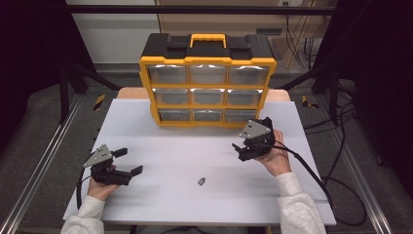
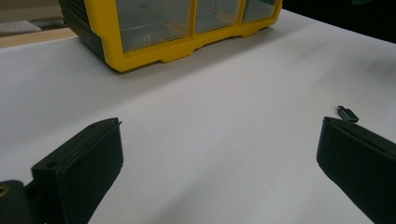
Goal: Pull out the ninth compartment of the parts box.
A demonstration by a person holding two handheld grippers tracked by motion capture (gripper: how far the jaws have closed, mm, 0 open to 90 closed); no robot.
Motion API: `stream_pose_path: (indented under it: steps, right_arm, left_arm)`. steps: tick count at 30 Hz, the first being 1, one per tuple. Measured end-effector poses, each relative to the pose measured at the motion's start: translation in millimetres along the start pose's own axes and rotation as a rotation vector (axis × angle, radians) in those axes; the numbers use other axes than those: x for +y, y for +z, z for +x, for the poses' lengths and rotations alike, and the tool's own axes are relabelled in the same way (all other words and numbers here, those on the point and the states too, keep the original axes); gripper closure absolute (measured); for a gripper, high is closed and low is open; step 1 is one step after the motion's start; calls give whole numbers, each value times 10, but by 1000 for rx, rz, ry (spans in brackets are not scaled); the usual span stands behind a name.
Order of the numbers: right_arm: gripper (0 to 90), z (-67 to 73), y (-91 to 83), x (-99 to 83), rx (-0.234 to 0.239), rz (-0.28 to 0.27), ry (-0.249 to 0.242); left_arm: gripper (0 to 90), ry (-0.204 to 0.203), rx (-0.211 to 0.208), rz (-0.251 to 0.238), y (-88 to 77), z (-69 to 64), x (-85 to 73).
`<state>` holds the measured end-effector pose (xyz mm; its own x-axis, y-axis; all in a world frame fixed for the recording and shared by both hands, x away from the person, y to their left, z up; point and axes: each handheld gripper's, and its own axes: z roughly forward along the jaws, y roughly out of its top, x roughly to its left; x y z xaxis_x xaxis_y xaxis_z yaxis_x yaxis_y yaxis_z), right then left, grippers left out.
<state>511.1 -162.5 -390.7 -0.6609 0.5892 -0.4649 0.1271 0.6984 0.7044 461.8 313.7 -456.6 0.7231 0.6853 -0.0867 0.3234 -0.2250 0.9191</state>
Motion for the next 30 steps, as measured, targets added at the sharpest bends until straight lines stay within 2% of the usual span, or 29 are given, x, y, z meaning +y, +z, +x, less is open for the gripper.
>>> stream_pose_path:
  steps: [1,3,12,14,17,20,25,27,30]
  right_arm:
    - [15,0,0,0,0,0,0]
    - [20,5,11,39,-8,17,-39]
    - [21,-1,64,139,-13,50,-100]
    - [21,-2,91,168,-20,71,-132]
    - [23,-7,105,178,-19,82,-138]
    - [22,-16,145,196,-27,108,-180]
    - [23,-23,182,212,-39,126,-208]
    - [24,-28,198,216,-38,132,-204]
    - [23,-51,232,223,-49,151,-229]
  left_arm:
    - [0,0,1,0,1,0,0]
    - [0,0,0,1,2,0,-1]
    - [0,2,0,3,6,-5,0]
    - [0,2,-1,5,7,-4,0]
    - [0,1,-1,2,6,-5,1]
    - [0,5,-3,7,16,-14,2]
    - [0,6,-3,9,19,-12,0]
    - [0,6,-1,8,17,-11,1]
    - [0,9,-1,12,21,-11,0]
